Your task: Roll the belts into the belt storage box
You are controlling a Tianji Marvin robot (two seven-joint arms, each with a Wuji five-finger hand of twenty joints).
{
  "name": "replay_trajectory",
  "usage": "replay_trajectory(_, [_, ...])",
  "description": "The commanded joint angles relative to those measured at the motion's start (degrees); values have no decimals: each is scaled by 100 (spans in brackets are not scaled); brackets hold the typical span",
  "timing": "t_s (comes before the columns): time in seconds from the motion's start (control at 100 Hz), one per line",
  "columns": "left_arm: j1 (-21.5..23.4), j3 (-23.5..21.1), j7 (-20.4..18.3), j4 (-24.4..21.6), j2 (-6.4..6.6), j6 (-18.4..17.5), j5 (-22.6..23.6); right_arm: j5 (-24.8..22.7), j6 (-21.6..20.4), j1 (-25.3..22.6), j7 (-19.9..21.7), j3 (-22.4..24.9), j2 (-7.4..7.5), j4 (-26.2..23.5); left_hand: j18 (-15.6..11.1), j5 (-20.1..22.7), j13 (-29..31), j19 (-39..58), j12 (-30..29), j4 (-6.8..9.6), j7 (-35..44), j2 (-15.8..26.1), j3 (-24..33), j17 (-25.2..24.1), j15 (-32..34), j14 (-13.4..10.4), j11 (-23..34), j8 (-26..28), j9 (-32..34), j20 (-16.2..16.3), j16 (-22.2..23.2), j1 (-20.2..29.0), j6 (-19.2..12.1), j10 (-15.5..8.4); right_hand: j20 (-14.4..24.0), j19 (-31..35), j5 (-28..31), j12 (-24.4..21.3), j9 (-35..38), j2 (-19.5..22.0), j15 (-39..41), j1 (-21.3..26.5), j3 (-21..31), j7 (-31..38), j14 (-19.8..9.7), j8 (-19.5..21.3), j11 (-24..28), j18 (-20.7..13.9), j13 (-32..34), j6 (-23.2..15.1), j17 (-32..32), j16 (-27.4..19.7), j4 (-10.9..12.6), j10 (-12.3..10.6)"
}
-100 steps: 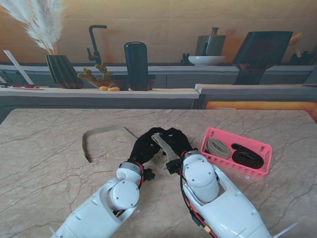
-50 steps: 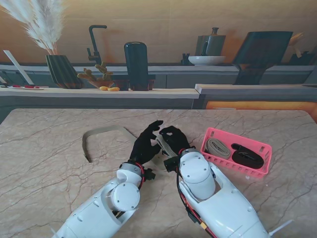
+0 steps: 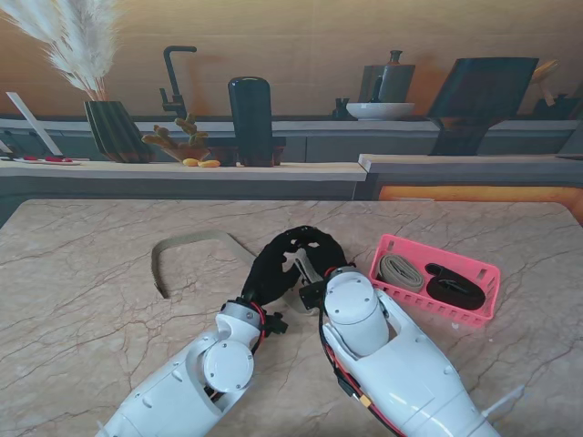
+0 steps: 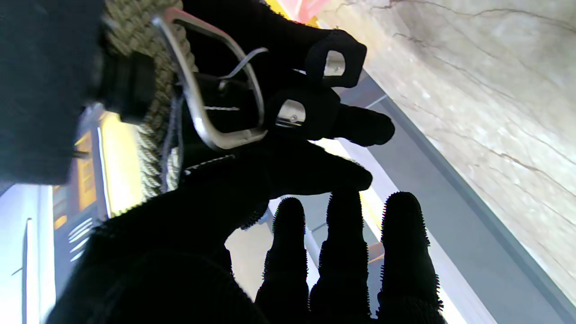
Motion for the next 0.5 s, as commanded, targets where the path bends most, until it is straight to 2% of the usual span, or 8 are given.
replay_trajectory(0.0, [20, 21, 28, -1, -10, -141, 69, 38, 52, 31, -25, -6, -69, 35, -195, 448, 49, -76, -49, -27, 341, 213, 135, -60, 16, -491, -88, 134, 166, -53, -1, 272, -381, -234, -114, 326, 114, -38, 161, -197, 259, 193, 137, 157, -296, -80, 208, -240, 357, -131, 234, 78, -125, 18])
replay_trajectory(0.08, [25, 23, 99, 2, -22, -229, 103, 55, 82, 56, -45, -3, -85, 80, -167, 1351, 127, -63, -77, -92, 972, 297, 79, -38, 27, -496, -87, 505, 479, -51, 3, 483, -342, -255, -125, 323, 108, -39, 159, -195, 281, 187, 131, 161, -292, -92, 214, -245, 352, -127, 240, 73, -122, 24])
replay_trajectory(0.14, [28, 18, 146, 13, -40, -297, 91, 66, 101, 68, -55, 2, -93, 102, -135, 2387, 259, -34, -52, -109, 1441, 320, 92, 11, 74, -499, 9, 720, 801, -40, 16, 608, -67, -250, -130, 324, 104, -40, 157, -197, 288, 176, 122, 166, -294, -98, 216, -246, 350, -117, 240, 68, -118, 27])
replay_trajectory(0.17, [41, 8, 146, -2, -48, -318, 53, 69, 109, 72, -59, 5, -96, 109, -112, 2909, 294, -37, -43, -126, 1615, 298, 141, 15, 78, -491, 51, 790, 1044, -41, 13, 644, 90, -368, -132, 324, 100, -40, 155, -197, 290, 170, 116, 167, -292, -102, 216, -246, 350, -119, 240, 65, -116, 28])
replay_trajectory(0.25, [93, -18, 120, -58, -75, -362, -135, 67, 126, 82, -66, 13, -100, 125, -76, 3524, 467, -2, -14, -139, 1913, 255, 258, 83, 138, -487, 97, 904, 1283, -27, 36, 798, 265, -420, -139, 320, 92, -40, 151, -201, 293, 150, 94, 171, -289, -111, 218, -243, 347, -104, 231, 56, -111, 25])
replay_trajectory(0.37, [200, -67, 12, -238, -95, -274, -487, 77, 168, 97, -83, 25, -112, 145, -68, 3833, 595, 1, 156, -234, 2917, 265, 310, 128, 122, -478, 251, 1282, 1569, -23, 191, 1205, 805, -447, -157, 289, 71, -38, 134, -183, 280, 133, 58, 175, -260, -130, 218, -212, 344, -93, 189, 31, -94, 26])
replay_trajectory(0.43, [236, -87, -92, -310, -85, -216, -617, 91, 194, 101, -95, 31, -121, 148, -74, 3614, 601, -20, 263, -259, 3473, 279, 328, 118, 92, -471, 301, 1673, 1590, -32, 290, 1414, 997, -347, -162, 280, 59, -39, 114, -169, 268, 129, 43, 175, -243, -137, 212, -205, 339, -94, 174, 19, -87, 27])
replay_trajectory(0.49, [240, -93, -140, -338, -72, -166, -635, 112, 220, 102, -110, 35, -131, 146, -72, 3341, 617, -27, 445, -272, 3868, 336, 314, 118, 77, -480, 406, 2476, 1614, -35, 344, 1603, 1054, -410, -166, 271, 48, -36, 107, -155, 258, 121, 22, 175, -229, -144, 213, -195, 339, -98, 157, 8, -83, 29])
